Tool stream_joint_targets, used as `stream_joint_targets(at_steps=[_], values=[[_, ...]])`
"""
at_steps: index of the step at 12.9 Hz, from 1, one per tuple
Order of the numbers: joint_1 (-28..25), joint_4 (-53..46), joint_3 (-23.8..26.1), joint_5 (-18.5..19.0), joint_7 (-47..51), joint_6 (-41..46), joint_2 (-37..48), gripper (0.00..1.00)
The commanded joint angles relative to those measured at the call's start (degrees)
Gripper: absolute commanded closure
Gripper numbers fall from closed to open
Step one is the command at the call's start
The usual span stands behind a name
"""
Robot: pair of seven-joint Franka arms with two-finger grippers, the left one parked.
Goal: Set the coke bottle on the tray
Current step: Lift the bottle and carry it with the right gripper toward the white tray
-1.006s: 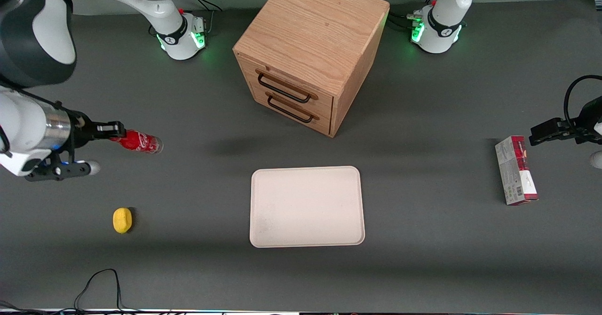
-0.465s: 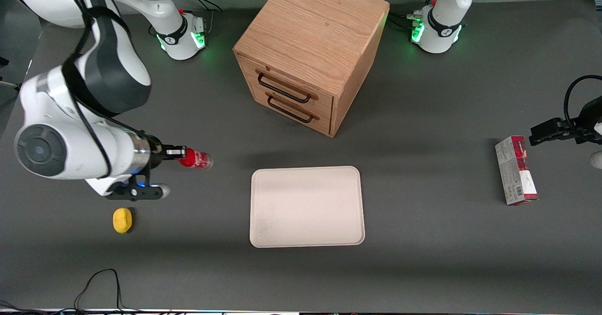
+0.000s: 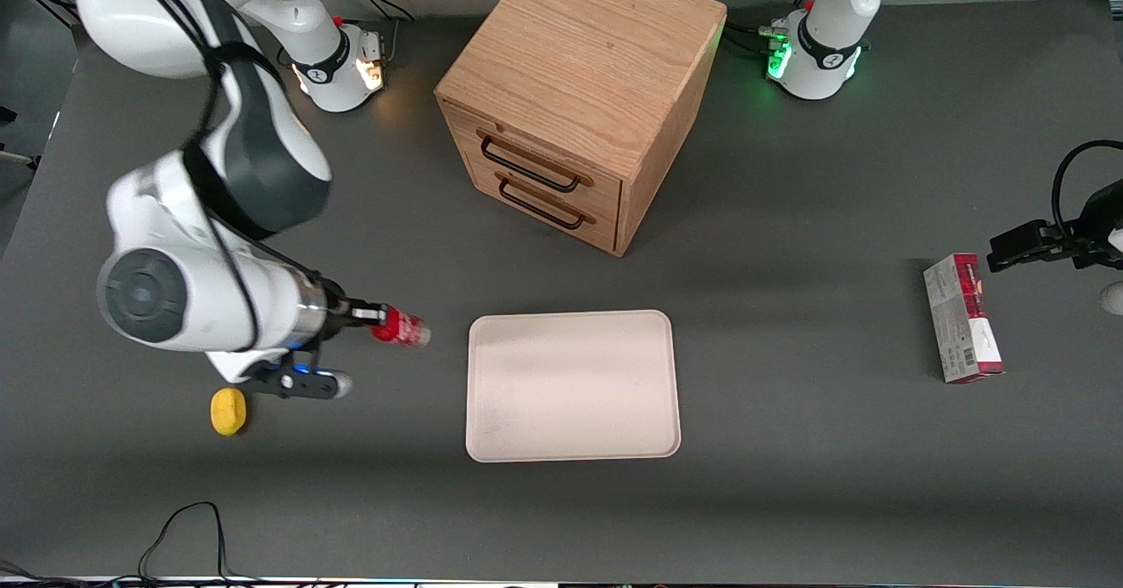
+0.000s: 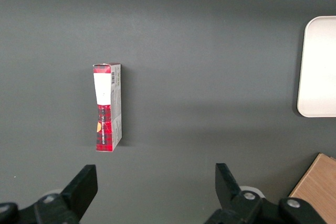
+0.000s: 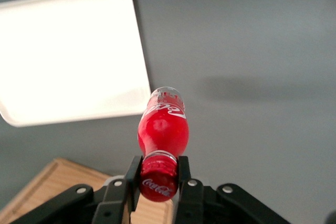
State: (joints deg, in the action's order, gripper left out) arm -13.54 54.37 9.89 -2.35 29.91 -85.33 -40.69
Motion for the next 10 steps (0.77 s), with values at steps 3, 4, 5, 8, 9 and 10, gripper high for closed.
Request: stream_joint_targets(at_steps=[3,4,5,8,9,10], values=[[-2.88,-4.01,-0.40,3.39,7.08,-8.69,-6.59,1.00],[-3.93,-4.18,-0.49,3.84,9.01,-10.54,-7.73,1.00],[-4.73,-4.27,-0.58,5.24,10.42,-12.30,-8.61,1.00],[-4.74,-5.50,-0.40,5.86,11.05,-16.42,-10.80,1.00],[-4.82,-6.03,-0.32,5.78,12.01,-17.92,-11.77,1.00],[-4.82,-6.12,-0.05,5.78,13.06,-19.24,-12.22,1.00]])
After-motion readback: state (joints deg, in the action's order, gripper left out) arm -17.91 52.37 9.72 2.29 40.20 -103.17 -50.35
